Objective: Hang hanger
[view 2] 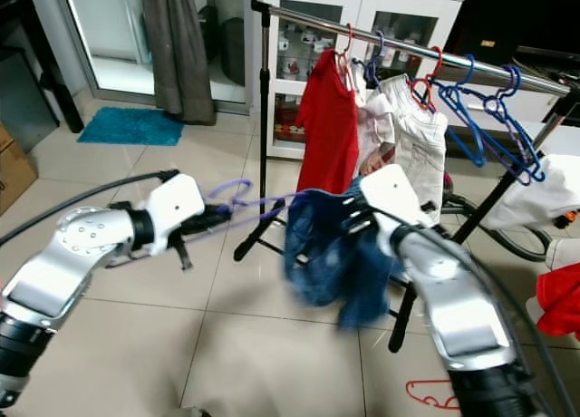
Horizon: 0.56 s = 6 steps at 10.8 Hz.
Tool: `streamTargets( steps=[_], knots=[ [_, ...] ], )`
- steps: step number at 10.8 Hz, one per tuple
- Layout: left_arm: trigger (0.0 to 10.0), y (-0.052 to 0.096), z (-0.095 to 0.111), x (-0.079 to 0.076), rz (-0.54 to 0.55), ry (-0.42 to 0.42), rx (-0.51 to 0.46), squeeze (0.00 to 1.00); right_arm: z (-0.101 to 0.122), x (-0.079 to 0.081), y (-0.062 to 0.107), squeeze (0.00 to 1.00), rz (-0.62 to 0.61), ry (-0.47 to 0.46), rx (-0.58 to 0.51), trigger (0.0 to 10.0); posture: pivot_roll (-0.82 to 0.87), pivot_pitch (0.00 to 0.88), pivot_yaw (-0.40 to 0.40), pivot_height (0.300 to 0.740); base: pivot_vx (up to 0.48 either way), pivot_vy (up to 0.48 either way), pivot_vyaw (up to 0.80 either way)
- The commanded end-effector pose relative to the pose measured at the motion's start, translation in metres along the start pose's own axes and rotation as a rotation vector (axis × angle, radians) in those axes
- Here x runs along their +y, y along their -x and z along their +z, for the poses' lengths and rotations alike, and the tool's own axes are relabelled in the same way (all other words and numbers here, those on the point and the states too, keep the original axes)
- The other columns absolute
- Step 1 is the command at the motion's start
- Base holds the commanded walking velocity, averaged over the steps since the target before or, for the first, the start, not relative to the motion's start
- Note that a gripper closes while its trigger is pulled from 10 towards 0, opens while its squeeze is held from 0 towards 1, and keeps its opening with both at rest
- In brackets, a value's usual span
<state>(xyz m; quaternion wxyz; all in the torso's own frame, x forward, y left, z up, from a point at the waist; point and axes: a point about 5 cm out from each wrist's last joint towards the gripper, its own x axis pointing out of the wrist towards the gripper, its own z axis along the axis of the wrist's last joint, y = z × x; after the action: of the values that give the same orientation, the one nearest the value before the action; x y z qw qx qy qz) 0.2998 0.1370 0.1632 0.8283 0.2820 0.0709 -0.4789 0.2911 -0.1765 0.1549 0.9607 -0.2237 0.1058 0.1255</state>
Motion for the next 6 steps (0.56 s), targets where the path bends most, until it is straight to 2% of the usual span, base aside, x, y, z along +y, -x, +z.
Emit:
streamTargets(
  steps=[1,2,3,4,5,6],
  knots=[
    [0.0,-0.002,0.007,-0.008,-0.067,-0.023,-0.042,0.0,-0.002,-0.004,-0.008,0.0,-0.039,-0.052,0.018,0.0,0.02,0.0,-0.034,0.74,0.0,0.0,0.0],
    [0.0,-0.002,0.009,-0.011,-0.094,-0.021,-0.061,0.0,-0.01,-0.004,-0.015,0.0,-0.053,-0.099,0.05,0.0,0.02,0.0,-0.035,0.74,0.0,0.0,0.0],
    [0.0,0.003,0.015,-0.016,-0.135,0.024,-0.119,0.0,-0.024,-0.009,-0.023,0.0,-0.09,-0.196,0.085,0.0,0.02,0.0,-0.037,0.74,0.0,0.0,0.0],
    [0.0,0.009,0.02,-0.02,-0.156,0.06,-0.157,0.0,-0.039,-0.013,-0.027,0.0,-0.118,-0.234,0.124,0.0,0.03,0.0,-0.046,0.74,0.0,0.0,0.0],
    [0.0,0.015,0.023,-0.02,-0.15,0.089,-0.181,0.0,-0.049,-0.016,-0.026,0.0,-0.131,-0.257,0.143,0.0,0.03,0.0,-0.054,0.74,0.0,0.0,0.0],
    [0.0,0.031,0.019,-0.021,-0.114,0.145,-0.186,0.0,-0.059,-0.018,-0.018,0.0,-0.136,-0.354,0.138,0.0,0.04,0.0,-0.059,0.74,0.0,0.0,0.0]
  ],
)
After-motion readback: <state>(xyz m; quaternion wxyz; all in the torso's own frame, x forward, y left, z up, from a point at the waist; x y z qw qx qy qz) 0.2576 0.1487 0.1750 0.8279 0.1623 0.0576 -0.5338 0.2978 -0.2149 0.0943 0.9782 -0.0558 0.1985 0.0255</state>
